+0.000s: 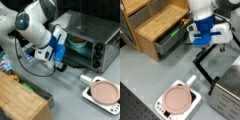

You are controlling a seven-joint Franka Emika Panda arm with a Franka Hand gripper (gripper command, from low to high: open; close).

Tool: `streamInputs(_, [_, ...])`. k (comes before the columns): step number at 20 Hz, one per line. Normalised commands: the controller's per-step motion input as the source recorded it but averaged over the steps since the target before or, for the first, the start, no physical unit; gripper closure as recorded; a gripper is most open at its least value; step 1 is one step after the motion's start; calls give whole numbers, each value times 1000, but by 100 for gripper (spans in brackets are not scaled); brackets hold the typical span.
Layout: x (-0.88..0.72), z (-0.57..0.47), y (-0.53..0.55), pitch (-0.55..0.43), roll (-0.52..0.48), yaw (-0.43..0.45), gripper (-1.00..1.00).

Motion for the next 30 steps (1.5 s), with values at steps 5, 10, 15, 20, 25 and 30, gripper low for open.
streamInputs(5, [-146, 14, -94, -74, -53, 79, -100])
streamInputs(10, [-139, 122, -143, -24, -160, 83, -100])
streamInputs(15, [-102, 152, -128, 54, -207, 49, -100])
streamInputs(20, [-28, 62, -40, 74, -62, 40, -100])
streamInputs(25, [41, -86, 101, 48, 168, 63, -100])
streamInputs(30, [96, -209, 237, -11, 276, 57, -100])
